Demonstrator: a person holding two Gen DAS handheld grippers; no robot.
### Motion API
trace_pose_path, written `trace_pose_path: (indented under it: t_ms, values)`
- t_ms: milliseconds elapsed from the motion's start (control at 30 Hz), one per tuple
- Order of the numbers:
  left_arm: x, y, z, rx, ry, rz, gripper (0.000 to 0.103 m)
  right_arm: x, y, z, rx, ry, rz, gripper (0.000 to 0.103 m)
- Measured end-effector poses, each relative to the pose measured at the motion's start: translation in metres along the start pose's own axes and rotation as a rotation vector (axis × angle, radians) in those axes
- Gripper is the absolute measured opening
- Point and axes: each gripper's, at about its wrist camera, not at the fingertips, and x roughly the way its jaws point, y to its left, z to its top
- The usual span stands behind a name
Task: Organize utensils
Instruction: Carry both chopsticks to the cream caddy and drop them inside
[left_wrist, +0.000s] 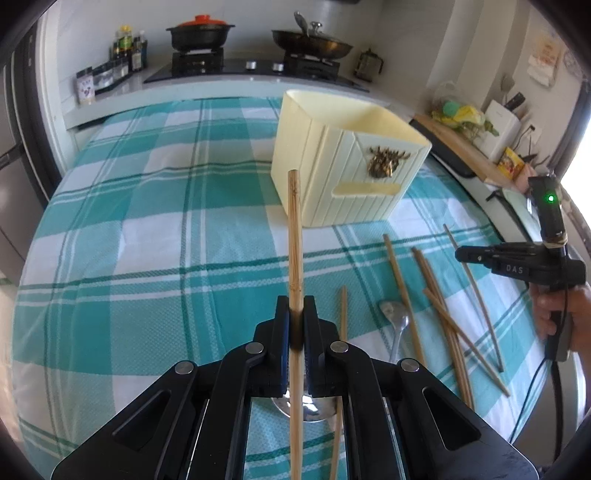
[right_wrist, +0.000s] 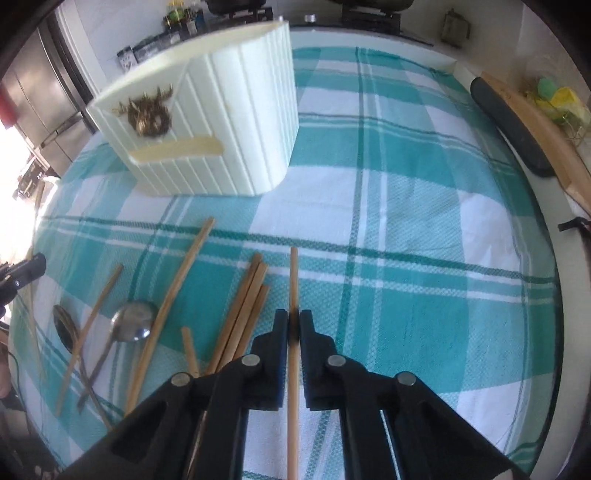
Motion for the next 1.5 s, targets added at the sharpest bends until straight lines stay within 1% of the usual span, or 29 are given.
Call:
trace_pose_path:
  t_ms: [100,167,233,300,500,600,700,833,967,1033,1100,1200,1333,1467,1500]
  values:
    - [-0.019,-0.004,0.007,0.006,-0.065,-0.001,0.005,-0.043,0.001,0.002,0.003,-0.117,0.041,0.006]
    - [-0.03,-0.007,0.012,0.006,-0.103,-0.015,0.005,-0.072,0.006,0.0,-0.007,-0.188,0.065,0.007]
    - [-0.039,-0.01,0.016,0.007,-0.14,-0.025,0.005,-0.092,0.011,0.005,-0.028,-0.247,0.071,0.007]
    - [-0.045,-0.012,0.018,0.008,-0.168,-0.031,0.005,-0.112,0.018,0.002,-0.056,-0.301,0.07,0.007]
    - [-0.058,-0.018,0.024,0.004,-0.196,-0.046,0.004,-0.152,0.036,-0.004,-0.097,-0.437,0.066,0.006]
    - [-0.068,-0.023,0.036,0.016,-0.215,-0.053,0.004,-0.166,0.044,0.004,-0.114,-0.497,0.049,0.007]
    - [-0.085,-0.027,0.063,0.023,-0.257,-0.061,0.004,-0.18,0.048,0.024,-0.108,-0.545,0.045,0.006]
    - [-0.104,-0.032,0.113,0.032,-0.335,-0.063,0.004,-0.202,0.052,0.068,-0.096,-0.613,0.055,0.006]
    - [-0.101,-0.035,0.161,0.01,-0.397,-0.05,0.004,-0.212,0.057,0.119,-0.096,-0.667,0.055,0.007]
    - [-0.089,-0.036,0.179,-0.004,-0.402,-0.053,0.004,-0.204,0.062,0.142,-0.104,-0.669,0.039,0.006]
    - [-0.068,-0.036,0.192,-0.021,-0.382,-0.057,0.004,-0.189,0.064,0.16,-0.109,-0.641,0.031,0.006]
    - [-0.03,-0.038,0.2,-0.028,-0.326,-0.046,0.004,-0.152,0.063,0.183,-0.094,-0.541,0.043,0.006]
    - [0.018,-0.036,0.201,-0.043,-0.232,-0.035,0.004,-0.097,0.054,0.198,-0.048,-0.402,0.075,0.007]
    - [0.053,-0.036,0.193,-0.046,-0.156,-0.012,0.005,-0.053,0.048,0.203,-0.025,-0.32,0.089,0.007]
    - [0.058,-0.037,0.191,-0.047,-0.139,0.003,0.007,-0.046,0.047,0.202,-0.021,-0.312,0.092,0.008]
